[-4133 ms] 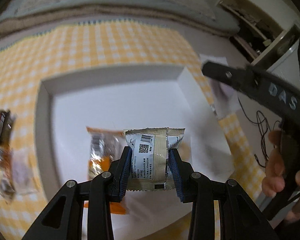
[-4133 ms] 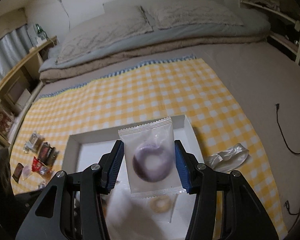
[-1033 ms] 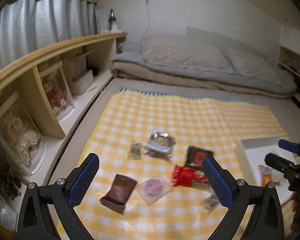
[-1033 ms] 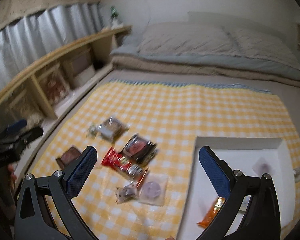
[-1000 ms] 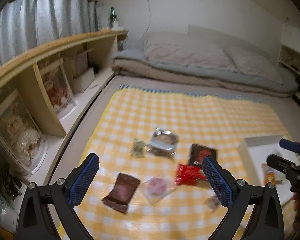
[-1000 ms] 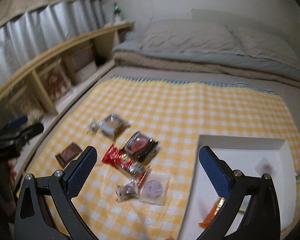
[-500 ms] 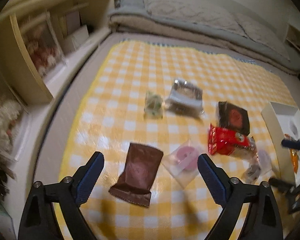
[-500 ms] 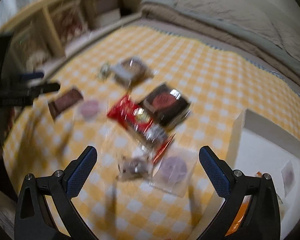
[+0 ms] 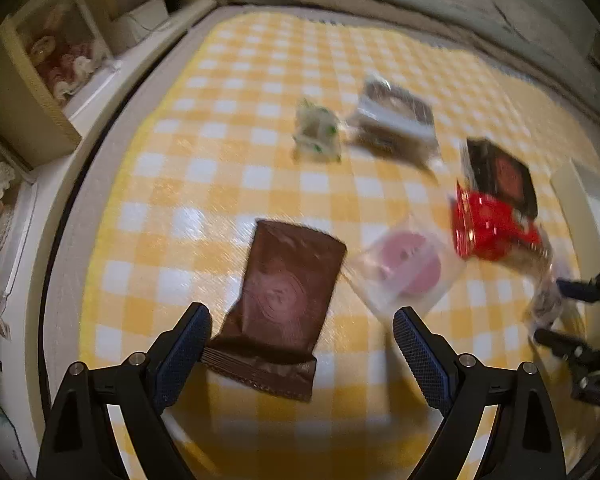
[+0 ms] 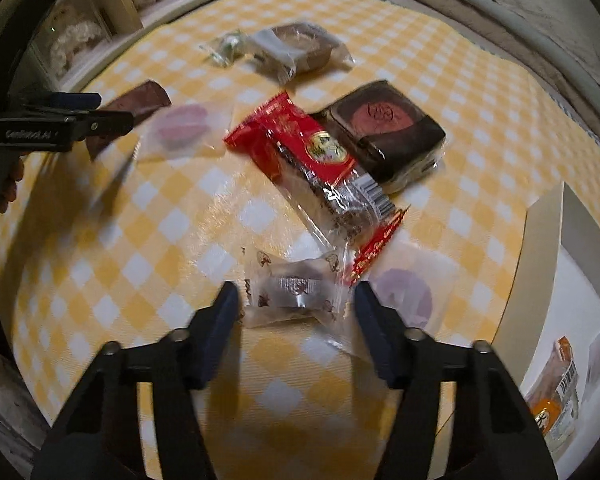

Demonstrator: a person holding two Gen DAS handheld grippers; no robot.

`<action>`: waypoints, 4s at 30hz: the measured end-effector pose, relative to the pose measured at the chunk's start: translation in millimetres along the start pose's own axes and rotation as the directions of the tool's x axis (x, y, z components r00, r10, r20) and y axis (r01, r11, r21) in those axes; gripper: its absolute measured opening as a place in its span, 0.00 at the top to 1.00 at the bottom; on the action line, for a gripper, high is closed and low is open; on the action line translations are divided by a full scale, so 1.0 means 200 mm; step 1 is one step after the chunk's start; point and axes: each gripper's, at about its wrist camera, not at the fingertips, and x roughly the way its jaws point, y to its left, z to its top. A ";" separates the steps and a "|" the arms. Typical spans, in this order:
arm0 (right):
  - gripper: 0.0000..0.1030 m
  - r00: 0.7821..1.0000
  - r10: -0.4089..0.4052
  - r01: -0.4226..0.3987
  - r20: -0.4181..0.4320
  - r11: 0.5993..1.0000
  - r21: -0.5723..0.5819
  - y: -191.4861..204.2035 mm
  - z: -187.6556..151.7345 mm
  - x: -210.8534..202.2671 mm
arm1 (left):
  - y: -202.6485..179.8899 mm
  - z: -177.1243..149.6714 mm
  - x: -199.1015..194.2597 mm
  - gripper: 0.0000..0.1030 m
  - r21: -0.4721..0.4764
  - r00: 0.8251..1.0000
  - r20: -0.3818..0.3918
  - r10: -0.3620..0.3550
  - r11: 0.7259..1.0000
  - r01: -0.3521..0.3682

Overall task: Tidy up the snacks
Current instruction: 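Grasp the brown chocolate packet with the left tool while the right tool grasps the clear cake packet, then carry the brown packet and clear cake packet over the white tray, then open both tools to release the packets into the white tray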

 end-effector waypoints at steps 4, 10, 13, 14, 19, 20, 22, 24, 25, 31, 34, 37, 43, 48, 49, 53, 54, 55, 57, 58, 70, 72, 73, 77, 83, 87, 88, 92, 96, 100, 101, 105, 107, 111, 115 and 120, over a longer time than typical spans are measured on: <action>0.51 1.000 -0.009 0.009 0.006 1.000 -0.013 0.00 0.01 -0.01 | -0.02 0.02 0.03 0.29 -0.013 0.998 -0.044 -0.051 0.999 0.050; 0.62 1.000 -0.005 0.005 0.011 1.000 -0.010 0.00 0.02 -0.02 | 0.01 0.04 0.00 0.42 -0.081 0.996 -0.045 -0.081 0.994 0.077; 0.64 1.000 -0.006 0.006 0.011 1.000 -0.008 0.00 0.02 -0.02 | 0.05 0.05 0.02 0.42 -0.163 0.995 -0.049 -0.085 0.984 0.076; 0.64 1.000 -0.006 0.006 0.012 1.000 -0.009 0.01 0.02 -0.02 | 0.06 0.05 0.01 0.42 -0.185 0.995 -0.050 -0.088 0.980 0.077; 0.65 1.000 -0.004 0.004 0.014 1.000 -0.015 0.01 0.02 -0.02 | 0.07 0.08 0.02 0.44 -0.287 0.994 -0.067 -0.089 0.956 0.066; 0.65 1.000 -0.003 0.004 0.014 1.000 -0.015 0.02 0.02 -0.03 | 0.07 0.08 0.02 0.45 -0.294 0.994 -0.071 -0.082 0.954 0.057; 0.66 1.000 -0.003 0.004 0.016 1.000 -0.018 0.02 0.02 -0.03 | 0.06 0.09 0.04 0.51 -0.301 0.995 -0.077 -0.062 0.953 0.036; 0.66 1.000 -0.005 0.005 0.019 1.000 -0.021 0.03 0.02 -0.03 | 0.06 0.10 0.04 0.58 -0.308 0.996 -0.082 -0.043 0.951 0.016; 0.66 1.000 -0.005 0.006 0.020 1.000 -0.021 0.03 0.02 -0.03 | 0.07 0.10 0.04 0.59 -0.313 0.996 -0.081 -0.047 0.950 0.020; 0.67 0.999 -0.005 0.005 0.040 1.000 -0.018 0.03 0.03 -0.07 | 0.08 0.09 0.01 0.62 -0.329 0.997 -0.065 -0.043 0.944 0.019; 0.67 0.998 -0.001 0.002 0.067 1.000 -0.014 0.02 0.04 -0.11 | 0.08 0.09 -0.05 0.62 -0.342 0.999 -0.036 -0.037 0.940 0.023; 0.67 0.995 -0.003 0.004 0.100 1.000 -0.005 0.01 0.05 -0.16 | 0.07 0.09 -0.15 0.62 -0.346 1.000 0.015 -0.022 0.938 0.026; 0.67 0.977 -0.040 0.039 0.207 0.999 0.008 0.00 0.06 -0.30 | 0.03 0.07 -0.42 0.62 -0.343 0.986 0.164 -0.032 0.935 0.087; 0.67 0.943 -0.092 0.087 0.319 0.996 0.031 -0.01 0.07 -0.45 | -0.06 0.00 -0.66 0.62 -0.314 0.961 0.272 -0.043 0.940 0.131; 0.67 0.936 -0.097 0.090 0.338 0.995 0.037 -0.02 0.08 -0.48 | -0.08 -0.01 -0.70 0.62 -0.304 0.956 0.288 -0.047 0.943 0.138; 0.67 0.906 -0.121 0.099 0.406 0.992 0.074 -0.05 0.08 -0.60 | -0.14 -0.09 -0.81 0.62 -0.266 0.945 0.322 -0.064 0.951 0.155; 0.67 0.901 -0.126 0.102 0.415 0.992 0.079 -0.06 0.08 -0.62 | -0.17 -0.11 -0.83 0.62 -0.252 0.943 0.327 -0.067 0.955 0.156; 0.67 0.897 -0.132 0.105 0.423 0.991 0.086 -0.07 0.07 -0.64 | -0.19 -0.12 -0.85 0.62 -0.239 0.942 0.329 -0.068 0.959 0.153; 0.67 0.892 -0.141 0.105 0.429 0.989 0.107 -0.10 0.07 -0.68 | -0.23 -0.14 -0.86 0.62 -0.224 0.942 0.329 -0.068 0.963 0.147; 0.67 0.891 -0.141 0.100 0.432 0.988 0.116 -0.12 0.06 -0.70 | -0.26 -0.14 -0.87 0.62 -0.216 0.942 0.329 -0.072 0.965 0.150; 0.67 0.875 -0.235 0.138 0.424 0.959 0.247 -0.37 -0.06 -0.86 | -0.63 -0.07 -0.93 0.62 -0.081 0.928 0.336 -0.160 0.977 0.198; 0.67 0.875 -0.249 0.146 0.415 0.953 0.265 -0.42 -0.09 -0.87 | -0.72 -0.04 -0.92 0.62 -0.052 0.926 0.331 -0.179 0.977 0.208; 0.67 0.875 -0.257 0.151 0.411 0.950 0.274 -0.45 -0.11 -0.87 | -0.75 -0.03 -0.92 0.62 -0.039 0.925 0.329 -0.189 0.976 0.213; 0.67 0.869 -0.288 0.164 0.402 0.935 0.314 -0.56 -0.18 -0.92 | -0.90 0.01 -0.90 0.62 0.005 0.921 0.320 -0.221 0.973 0.231; 0.67 0.861 -0.331 0.182 0.386 0.910 0.373 -0.72 -0.29 -0.98 | -1.14 0.08 -0.84 0.62 0.067 0.918 0.299 -0.262 0.965 0.253; 0.67 0.861 -0.363 0.203 0.356 0.887 0.414 -0.84 -0.36 -0.98 | -1.28 0.12 -0.77 0.62 0.094 0.918 0.277 -0.283 0.959 0.268; 0.67 0.861 -0.371 0.206 0.348 0.880 0.428 -0.88 -0.39 -0.98 | -1.31 0.13 -0.74 0.62 0.099 0.919 0.272 -0.287 0.958 0.270; 0.67 0.866 -0.390 0.220 0.313 0.859 0.462 -0.99 -0.43 -0.95 | -1.46 0.19 -0.62 0.62 0.120 0.925 0.237 -0.296 0.954 0.274; 0.67 0.878 -0.385 0.214 0.285 0.848 0.486 -1.08 -0.43 -0.88 | -1.60 0.24 -0.48 0.62 0.130 0.937 0.188 -0.294 0.953 0.273; 0.67 0.901 -0.356 0.187 0.248 0.835 0.518 -1.16 -0.40 -0.79 | -1.70 0.30 -0.32 0.62 0.133 0.947 0.150 -0.284 0.955 0.265; 0.67 0.908 -0.345 0.178 0.238 0.832 0.526 -1.18 -0.40 -0.76 | -1.72 0.31 -0.29 0.62 0.127 0.949 0.140 -0.282 0.956 0.265; 0.67 0.930 -0.301 0.142 0.210 0.823 0.550 -1.23 -0.37 -0.67 | -1.74 0.38 -0.14 0.62 0.084 0.945 0.090 -0.315 0.948 0.308; 0.67 0.939 -0.282 0.125 0.199 0.816 0.565 -1.27 -0.36 -0.63 | -1.73 0.42 -0.07 0.62 0.054 0.932 0.069 -0.356 0.934 0.352; 0.67 0.948 -0.257 0.103 0.185 0.803 0.587 -1.32 -0.33 -0.57 | -1.74 0.47 0.02 0.62 0.047 0.924 0.054 -0.379 0.925 0.377; 0.67 0.958 -0.225 0.071 0.180 0.791 0.608 -1.35 -0.32 -0.53 | -1.76 0.52 0.08 0.62 0.074 0.928 0.070 -0.365 0.930 0.360; 0.62 0.962 -0.203 0.044 0.180 0.771 0.635 -1.39 -0.33 -0.49 | -1.77 0.51 0.08 0.43 0.103 0.926 0.092 -0.365 0.929 0.356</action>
